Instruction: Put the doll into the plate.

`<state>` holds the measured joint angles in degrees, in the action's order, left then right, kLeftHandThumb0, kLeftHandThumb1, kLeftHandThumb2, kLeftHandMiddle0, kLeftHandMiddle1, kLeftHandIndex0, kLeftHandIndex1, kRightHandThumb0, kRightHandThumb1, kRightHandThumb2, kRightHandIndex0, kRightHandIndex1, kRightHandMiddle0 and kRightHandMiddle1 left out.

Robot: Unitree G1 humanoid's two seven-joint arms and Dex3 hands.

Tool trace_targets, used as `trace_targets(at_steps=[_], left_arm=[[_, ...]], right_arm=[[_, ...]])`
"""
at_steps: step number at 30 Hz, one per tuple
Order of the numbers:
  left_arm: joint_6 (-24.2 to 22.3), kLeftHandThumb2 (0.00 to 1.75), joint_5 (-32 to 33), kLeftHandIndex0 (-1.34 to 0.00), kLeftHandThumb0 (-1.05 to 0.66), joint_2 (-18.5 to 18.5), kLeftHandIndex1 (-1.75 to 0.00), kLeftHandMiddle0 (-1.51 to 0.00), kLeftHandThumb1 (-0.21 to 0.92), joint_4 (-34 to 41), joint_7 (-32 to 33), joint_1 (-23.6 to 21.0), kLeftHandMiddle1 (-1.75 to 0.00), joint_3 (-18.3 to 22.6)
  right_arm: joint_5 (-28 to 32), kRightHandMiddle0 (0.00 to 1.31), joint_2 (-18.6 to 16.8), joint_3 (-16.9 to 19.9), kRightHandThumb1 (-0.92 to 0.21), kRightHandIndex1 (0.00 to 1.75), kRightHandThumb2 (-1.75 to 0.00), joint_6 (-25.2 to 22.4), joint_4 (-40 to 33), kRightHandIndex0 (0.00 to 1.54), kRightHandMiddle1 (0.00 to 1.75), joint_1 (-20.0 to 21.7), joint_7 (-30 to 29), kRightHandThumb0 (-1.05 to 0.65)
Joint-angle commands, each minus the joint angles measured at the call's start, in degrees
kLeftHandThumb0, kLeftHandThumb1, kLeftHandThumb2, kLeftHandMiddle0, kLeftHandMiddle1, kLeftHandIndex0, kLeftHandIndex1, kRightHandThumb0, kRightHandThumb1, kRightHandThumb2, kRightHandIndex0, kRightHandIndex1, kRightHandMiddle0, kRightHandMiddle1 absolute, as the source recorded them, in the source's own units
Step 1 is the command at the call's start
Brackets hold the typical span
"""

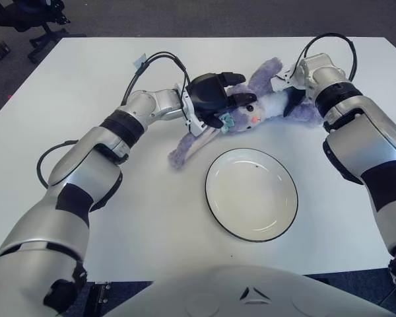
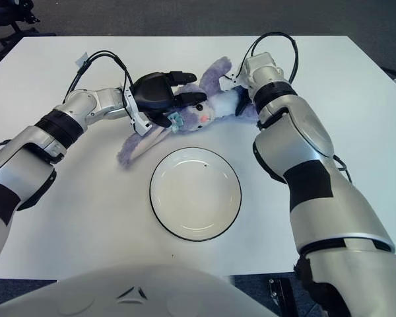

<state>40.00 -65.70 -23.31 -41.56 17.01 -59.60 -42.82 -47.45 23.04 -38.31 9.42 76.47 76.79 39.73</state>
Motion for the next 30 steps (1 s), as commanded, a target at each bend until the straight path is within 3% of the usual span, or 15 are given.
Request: trace_targets(at_steps=[1,2,6,9,12,16,18,26,30], left_arm=[[-0.57,1.16,-0.78,-0.38,-0.79,0.29,0.0,-0.28,0.92,-1.49,-0.69,-0.08,0.0,-1.47],[-0.55,1.15,-0.78,-0.38,-0.79,0.3,0.0,-0.28,0.92,-1.61,-0.54,-0.09,0.0,-1.53],[-0.48,1.15,-0.79,-0.38,-0.78,0.28,0.0,-0.29,0.92,-1.99,0.01,-0.18,0.0,-1.73],[-0.51,1.14,-0.91,-0.38,-0.78,0.29,0.0,-0.29,0.92,-2.29,0.44,-0.28,0.0,-1.94],[-0.62,1.13,-1.01,-0.38,-0.78,0.31,0.0,-0.29,0.92,-2.52,0.81,-0.4,0.0,-2.19],[-0.93,1.13,-1.28,-0.37,-0.77,0.35,0.0,-0.29,0.92,-3.01,1.55,-0.58,0.0,-2.72],[-1.0,1.13,-1.24,-0.37,-0.77,0.33,0.0,-0.29,0.92,-3.15,1.76,-0.64,0.0,-2.91],[-1.12,1.13,-1.0,-0.37,-0.77,0.26,0.0,-0.29,0.92,-3.87,2.44,-0.95,0.0,-3.44],[-1.13,1.13,-0.83,-0.36,-0.77,0.26,0.0,-0.29,0.92,-4.23,2.65,-1.08,0.0,-3.62]], right_arm=[[3.24,0.48,1.36,2.58,-0.92,1.18,-0.4,4.77,-1.38,0.67,0.01,0.69,0.07,-0.45],[3.77,0.5,1.91,3.21,-0.92,0.99,-0.45,5.59,-1.47,0.7,0.01,0.86,0.23,-0.49],[5.97,0.56,4.13,5.79,-0.92,0.48,-0.51,7.77,-1.9,0.8,0.02,1.36,-0.75,-0.54],[8.68,0.6,5.99,8.82,-0.92,0.33,-0.5,8.92,-2.36,0.84,0.04,1.13,-2.85,-0.56],[9.75,0.63,7.17,10.23,-0.92,0.28,-0.49,10.14,-2.58,0.85,0.05,0.73,-4.78,-0.57],[11.04,0.64,9.53,13.19,-0.92,0.24,-0.48,10.02,-4.22,0.82,0.05,-0.49,-15.98,-0.58],[11.34,0.63,9.69,14.06,-0.92,0.23,-0.48,9.12,-4.91,0.81,0.05,-0.98,-18.81,-0.58],[17.9,0.62,11.84,22.25,-0.92,0.21,-0.5,10.29,-12.3,0.82,0.04,-8.58,-31.5,-0.58],[17.59,0.6,12.02,23.93,-0.92,0.2,-0.55,6.95,-19.67,0.81,0.03,-12.47,-37.61,-0.58]])
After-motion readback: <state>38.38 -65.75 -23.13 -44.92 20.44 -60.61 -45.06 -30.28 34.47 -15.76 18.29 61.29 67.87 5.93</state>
